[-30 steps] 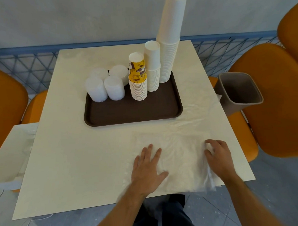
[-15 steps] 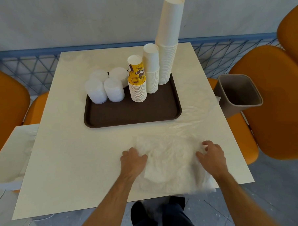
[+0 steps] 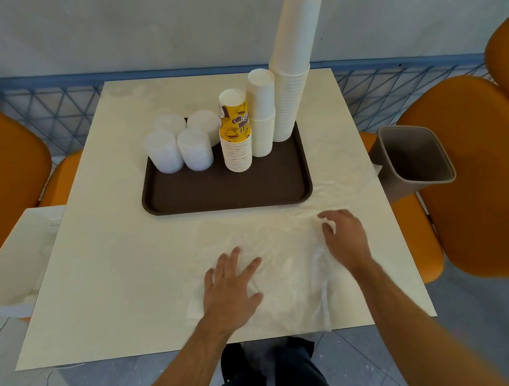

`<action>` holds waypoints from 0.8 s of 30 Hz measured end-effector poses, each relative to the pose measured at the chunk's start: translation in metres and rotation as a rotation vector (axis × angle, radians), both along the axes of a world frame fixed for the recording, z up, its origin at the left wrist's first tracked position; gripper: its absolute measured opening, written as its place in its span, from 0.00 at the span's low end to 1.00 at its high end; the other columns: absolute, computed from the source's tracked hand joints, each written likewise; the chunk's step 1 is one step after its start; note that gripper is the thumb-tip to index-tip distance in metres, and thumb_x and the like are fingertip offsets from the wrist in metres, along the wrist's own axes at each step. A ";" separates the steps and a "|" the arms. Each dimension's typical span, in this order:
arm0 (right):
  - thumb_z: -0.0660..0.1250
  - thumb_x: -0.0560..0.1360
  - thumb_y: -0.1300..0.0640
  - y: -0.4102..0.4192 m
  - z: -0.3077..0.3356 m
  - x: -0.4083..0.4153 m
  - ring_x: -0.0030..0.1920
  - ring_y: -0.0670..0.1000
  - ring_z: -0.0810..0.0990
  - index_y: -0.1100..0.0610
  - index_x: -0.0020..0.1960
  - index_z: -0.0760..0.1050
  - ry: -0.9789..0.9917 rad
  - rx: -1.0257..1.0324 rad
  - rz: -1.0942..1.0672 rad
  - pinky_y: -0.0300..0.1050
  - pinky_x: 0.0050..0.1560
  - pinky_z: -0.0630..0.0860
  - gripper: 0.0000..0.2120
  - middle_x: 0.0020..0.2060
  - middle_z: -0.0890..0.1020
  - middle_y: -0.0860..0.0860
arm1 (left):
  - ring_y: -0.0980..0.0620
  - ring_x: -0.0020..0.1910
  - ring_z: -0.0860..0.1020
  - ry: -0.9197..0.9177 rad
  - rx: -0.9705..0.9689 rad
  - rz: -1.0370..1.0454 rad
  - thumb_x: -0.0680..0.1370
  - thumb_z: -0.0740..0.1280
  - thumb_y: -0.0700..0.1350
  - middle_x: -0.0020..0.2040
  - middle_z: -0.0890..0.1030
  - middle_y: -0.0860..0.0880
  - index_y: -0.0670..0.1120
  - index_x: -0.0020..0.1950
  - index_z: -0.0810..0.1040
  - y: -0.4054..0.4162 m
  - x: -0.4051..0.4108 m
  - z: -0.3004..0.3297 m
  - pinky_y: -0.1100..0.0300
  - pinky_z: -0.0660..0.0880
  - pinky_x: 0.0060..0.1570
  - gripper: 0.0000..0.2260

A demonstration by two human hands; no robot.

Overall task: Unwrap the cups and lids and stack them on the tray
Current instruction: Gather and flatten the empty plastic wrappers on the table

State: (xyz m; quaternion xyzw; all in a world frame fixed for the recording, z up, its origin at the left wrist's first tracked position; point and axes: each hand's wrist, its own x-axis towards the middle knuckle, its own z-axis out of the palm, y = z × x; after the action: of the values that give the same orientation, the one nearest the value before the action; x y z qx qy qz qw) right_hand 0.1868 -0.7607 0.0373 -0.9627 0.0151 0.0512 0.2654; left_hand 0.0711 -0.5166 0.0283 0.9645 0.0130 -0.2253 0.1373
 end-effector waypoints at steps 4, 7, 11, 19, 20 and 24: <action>0.70 0.78 0.56 -0.011 -0.006 0.042 0.62 0.55 0.77 0.49 0.63 0.82 0.071 -0.035 0.200 0.54 0.68 0.72 0.14 0.64 0.80 0.50 | 0.46 0.80 0.37 -0.088 0.080 -0.013 0.79 0.59 0.65 0.80 0.35 0.51 0.65 0.79 0.44 -0.003 0.003 0.007 0.41 0.40 0.75 0.34; 0.75 0.75 0.53 -0.014 -0.014 0.049 0.61 0.55 0.75 0.47 0.57 0.85 0.082 -0.023 0.244 0.51 0.64 0.71 0.11 0.63 0.81 0.47 | 0.46 0.79 0.34 -0.122 0.091 -0.122 0.79 0.60 0.64 0.80 0.35 0.52 0.65 0.79 0.45 -0.007 0.003 0.011 0.40 0.35 0.73 0.34; 0.73 0.76 0.61 -0.013 -0.022 0.051 0.53 0.56 0.78 0.57 0.49 0.87 -0.063 -0.036 0.235 0.43 0.54 0.70 0.04 0.54 0.85 0.51 | 0.47 0.78 0.32 -0.010 0.116 -0.161 0.78 0.60 0.65 0.81 0.37 0.55 0.61 0.80 0.46 -0.009 0.004 0.010 0.35 0.32 0.71 0.35; 0.64 0.82 0.62 -0.008 -0.021 0.057 0.58 0.55 0.75 0.63 0.55 0.80 0.020 -0.136 0.265 0.46 0.60 0.75 0.07 0.57 0.79 0.56 | 0.48 0.77 0.30 0.021 0.199 -0.232 0.80 0.59 0.64 0.81 0.41 0.56 0.54 0.81 0.45 -0.015 0.009 0.018 0.33 0.30 0.68 0.37; 0.65 0.82 0.62 -0.010 -0.017 0.055 0.58 0.54 0.74 0.63 0.56 0.80 0.042 -0.139 0.263 0.46 0.61 0.74 0.07 0.58 0.79 0.56 | 0.47 0.78 0.31 0.022 0.194 -0.212 0.79 0.60 0.65 0.82 0.42 0.55 0.55 0.81 0.45 -0.014 0.009 0.017 0.32 0.29 0.68 0.37; 0.64 0.82 0.62 -0.019 0.005 0.037 0.59 0.53 0.73 0.61 0.56 0.79 0.132 -0.106 0.271 0.46 0.63 0.73 0.06 0.59 0.78 0.55 | 0.43 0.77 0.30 0.053 0.229 -0.116 0.72 0.60 0.73 0.81 0.41 0.45 0.58 0.80 0.43 -0.005 0.013 0.014 0.30 0.30 0.66 0.44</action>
State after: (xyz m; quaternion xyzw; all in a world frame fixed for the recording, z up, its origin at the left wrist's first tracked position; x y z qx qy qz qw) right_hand 0.2241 -0.7801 0.0427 -0.9631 -0.0948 0.1486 0.2036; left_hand 0.0838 -0.5221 0.0422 0.9666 -0.0133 -0.2555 0.0125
